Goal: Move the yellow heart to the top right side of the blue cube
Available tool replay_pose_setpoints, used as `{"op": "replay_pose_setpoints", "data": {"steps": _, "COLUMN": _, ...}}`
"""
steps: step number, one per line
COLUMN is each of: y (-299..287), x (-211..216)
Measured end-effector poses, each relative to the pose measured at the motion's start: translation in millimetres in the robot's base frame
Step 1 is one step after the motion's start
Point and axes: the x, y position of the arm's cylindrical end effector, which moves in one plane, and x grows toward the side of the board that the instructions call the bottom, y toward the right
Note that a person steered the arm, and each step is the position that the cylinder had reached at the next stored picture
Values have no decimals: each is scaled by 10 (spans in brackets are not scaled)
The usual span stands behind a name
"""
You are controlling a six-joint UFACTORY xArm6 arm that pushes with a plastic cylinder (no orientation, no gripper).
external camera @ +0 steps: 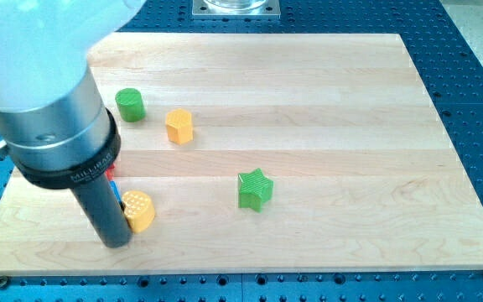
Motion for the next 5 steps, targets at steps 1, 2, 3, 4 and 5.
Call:
{"op": "replay_pose_setpoints", "data": {"steps": 1, "y": 367, "x": 50}}
{"op": "replay_pose_setpoints", "data": {"steps": 2, "y": 607, "x": -94}}
{"op": "replay_pose_setpoints", "data": {"steps": 3, "y": 659, "x": -164}}
{"op": "replay_pose_setpoints", "data": {"steps": 4, "y": 504, "x": 57}}
{"op": "replay_pose_setpoints", "data": {"steps": 5, "y": 301, "x": 101}}
